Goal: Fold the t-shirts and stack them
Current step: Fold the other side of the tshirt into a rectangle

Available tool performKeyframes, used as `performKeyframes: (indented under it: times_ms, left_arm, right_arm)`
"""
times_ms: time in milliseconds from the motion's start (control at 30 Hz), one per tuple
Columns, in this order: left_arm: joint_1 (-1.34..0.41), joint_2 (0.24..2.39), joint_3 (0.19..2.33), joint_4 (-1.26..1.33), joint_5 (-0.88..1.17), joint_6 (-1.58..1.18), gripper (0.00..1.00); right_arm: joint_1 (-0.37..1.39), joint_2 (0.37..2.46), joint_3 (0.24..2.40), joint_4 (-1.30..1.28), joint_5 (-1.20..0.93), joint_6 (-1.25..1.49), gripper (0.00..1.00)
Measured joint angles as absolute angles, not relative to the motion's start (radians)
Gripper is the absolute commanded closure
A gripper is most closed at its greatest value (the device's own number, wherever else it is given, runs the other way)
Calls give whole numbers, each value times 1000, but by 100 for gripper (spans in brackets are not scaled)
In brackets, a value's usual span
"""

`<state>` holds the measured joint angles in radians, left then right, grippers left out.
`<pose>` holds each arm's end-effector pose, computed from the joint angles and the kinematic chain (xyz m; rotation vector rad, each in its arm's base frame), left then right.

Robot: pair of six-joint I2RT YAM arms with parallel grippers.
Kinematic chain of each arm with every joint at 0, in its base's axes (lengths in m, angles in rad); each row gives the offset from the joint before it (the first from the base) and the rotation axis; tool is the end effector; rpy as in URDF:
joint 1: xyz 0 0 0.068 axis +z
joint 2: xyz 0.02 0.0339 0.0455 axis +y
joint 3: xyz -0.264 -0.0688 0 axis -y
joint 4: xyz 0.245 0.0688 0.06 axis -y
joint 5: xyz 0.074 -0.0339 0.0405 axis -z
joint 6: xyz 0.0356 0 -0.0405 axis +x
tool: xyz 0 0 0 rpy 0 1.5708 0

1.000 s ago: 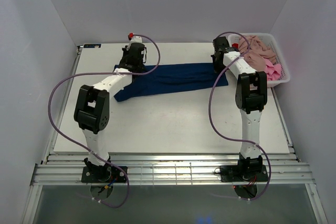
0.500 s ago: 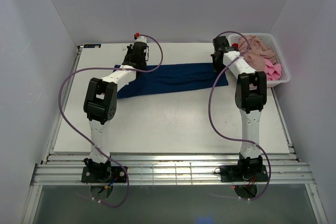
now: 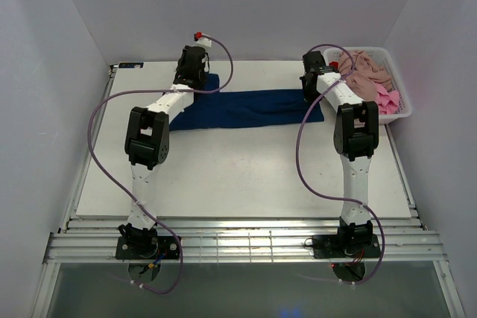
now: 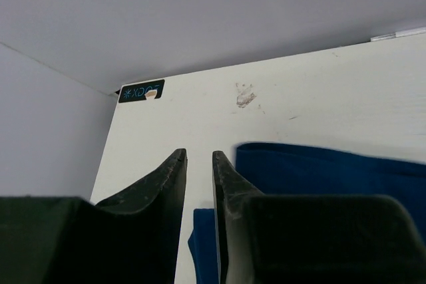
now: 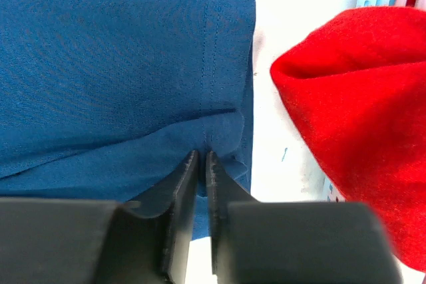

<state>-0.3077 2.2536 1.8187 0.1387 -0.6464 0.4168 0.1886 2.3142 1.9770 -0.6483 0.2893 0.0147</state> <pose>0.5135 -0.1407 0.2396 0.2210 1.8458 0.6763 0.5023 0.0855 0.1933 -0.1085 2.5177 -0.2879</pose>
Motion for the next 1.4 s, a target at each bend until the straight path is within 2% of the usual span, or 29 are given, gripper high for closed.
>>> performKeyframes:
  times_ms: [33, 500, 600, 733, 967, 1400]
  left_arm:
    - [-308, 2254, 1819, 139, -641, 424, 61]
    - [-309, 2247, 1727, 129, -663, 413, 61]
    - [-309, 2207, 1666, 101, -713, 349, 60]
    - [-310, 2083, 1521, 2, -754, 213, 45]
    - [-307, 1946, 1444, -171, -783, -21, 41]
    - [-250, 2033, 1411, -342, -643, -220, 42]
  right_arm:
    - [188, 2314, 1977, -648, 289, 15, 78]
    - [183, 2305, 1945, -614, 289, 14, 75]
    - [184, 2263, 1857, -588, 281, 14, 71]
    - [186, 2188, 1776, -579, 252, 12, 69]
    - [207, 2053, 1691, -530, 226, 11, 68]
    - [237, 2026, 1588, -514, 223, 11, 68]
